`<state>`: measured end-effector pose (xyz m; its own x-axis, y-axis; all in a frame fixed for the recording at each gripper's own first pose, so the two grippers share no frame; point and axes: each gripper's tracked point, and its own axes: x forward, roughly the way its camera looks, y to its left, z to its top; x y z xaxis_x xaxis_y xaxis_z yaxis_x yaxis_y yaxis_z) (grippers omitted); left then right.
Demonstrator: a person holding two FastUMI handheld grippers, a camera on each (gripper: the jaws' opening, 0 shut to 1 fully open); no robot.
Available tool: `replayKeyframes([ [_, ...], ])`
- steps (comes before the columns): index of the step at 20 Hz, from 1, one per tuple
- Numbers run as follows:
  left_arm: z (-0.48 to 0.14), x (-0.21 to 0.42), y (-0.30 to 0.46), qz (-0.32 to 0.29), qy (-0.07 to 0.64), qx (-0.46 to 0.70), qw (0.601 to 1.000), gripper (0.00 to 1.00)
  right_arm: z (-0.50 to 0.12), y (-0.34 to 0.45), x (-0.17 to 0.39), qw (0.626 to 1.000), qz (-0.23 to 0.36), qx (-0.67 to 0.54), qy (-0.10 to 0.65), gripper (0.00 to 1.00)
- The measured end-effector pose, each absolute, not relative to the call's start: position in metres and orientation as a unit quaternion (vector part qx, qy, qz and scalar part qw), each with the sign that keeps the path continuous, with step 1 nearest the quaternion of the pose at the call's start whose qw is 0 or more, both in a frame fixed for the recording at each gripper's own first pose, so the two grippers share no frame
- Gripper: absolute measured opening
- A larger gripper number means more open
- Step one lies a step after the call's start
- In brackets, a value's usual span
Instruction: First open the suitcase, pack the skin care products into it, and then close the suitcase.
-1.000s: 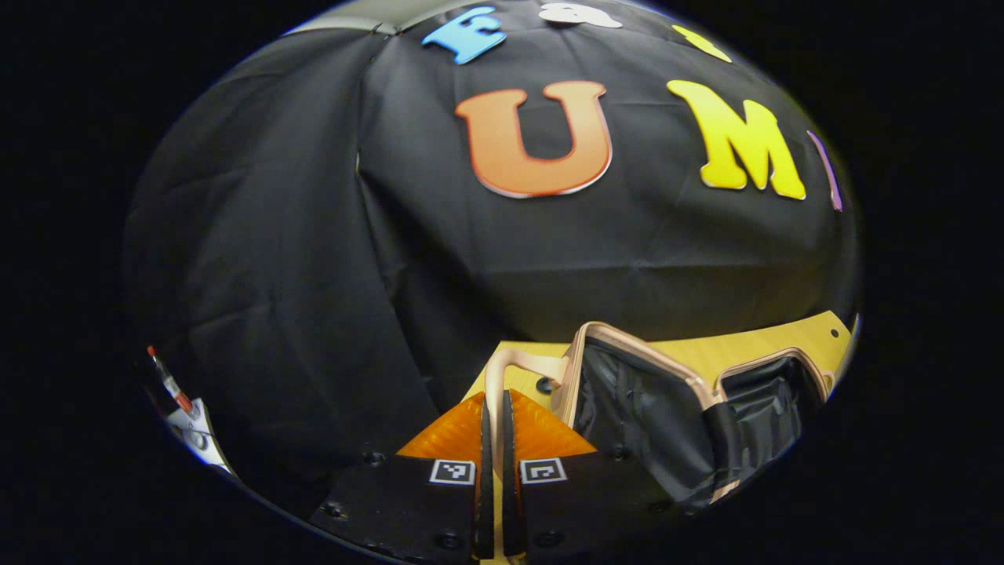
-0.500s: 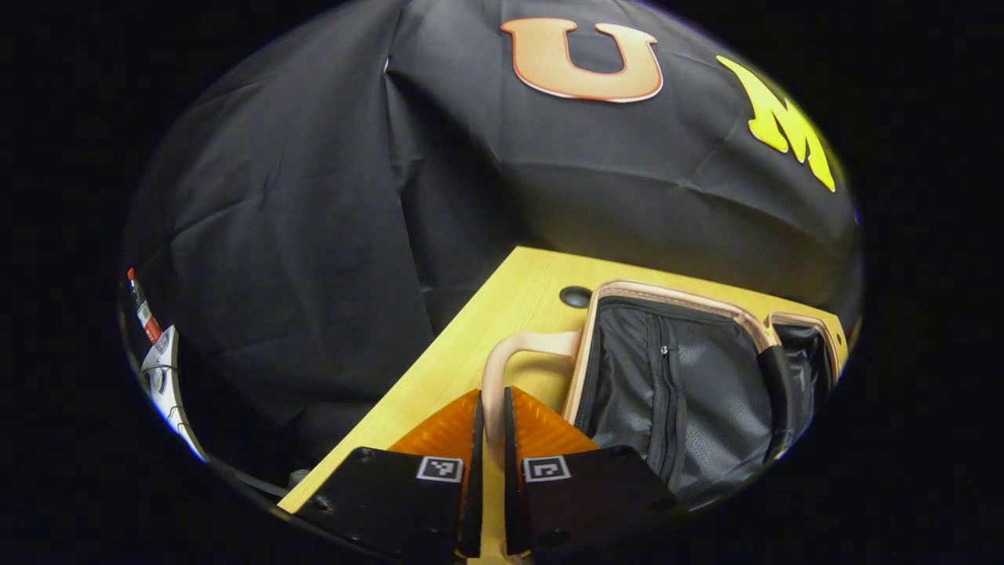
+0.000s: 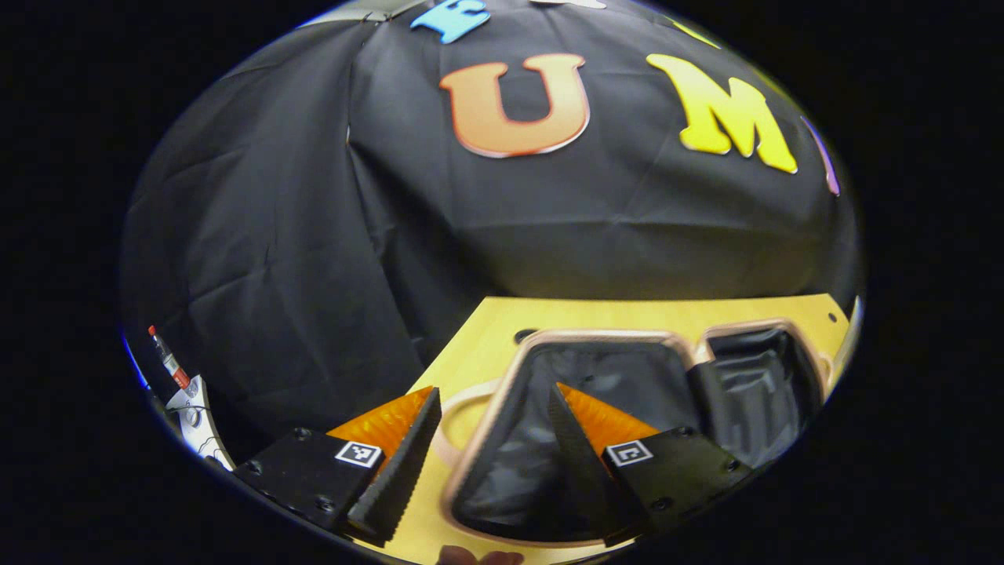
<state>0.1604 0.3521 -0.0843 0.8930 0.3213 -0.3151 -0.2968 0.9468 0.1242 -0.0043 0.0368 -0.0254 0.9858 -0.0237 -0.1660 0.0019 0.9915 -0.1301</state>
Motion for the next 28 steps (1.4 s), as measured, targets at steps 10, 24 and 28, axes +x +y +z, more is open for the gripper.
replayKeyframes([
  [10,-0.024,0.136,0.043,0.039,0.098,0.017,0.994,0.98,-0.061,-0.063,-0.006,0.995,-0.017,-0.022,0.1,0.8],
  [24,-0.156,0.187,-0.205,-0.133,0.179,0.048,0.974,0.98,-0.109,-0.19,-0.004,0.983,-0.064,-0.04,0.169,0.79],
  [28,-0.189,0.22,-0.219,-0.14,0.195,0.052,0.969,0.98,-0.115,-0.205,-0.003,0.979,-0.07,-0.045,0.184,0.8],
])
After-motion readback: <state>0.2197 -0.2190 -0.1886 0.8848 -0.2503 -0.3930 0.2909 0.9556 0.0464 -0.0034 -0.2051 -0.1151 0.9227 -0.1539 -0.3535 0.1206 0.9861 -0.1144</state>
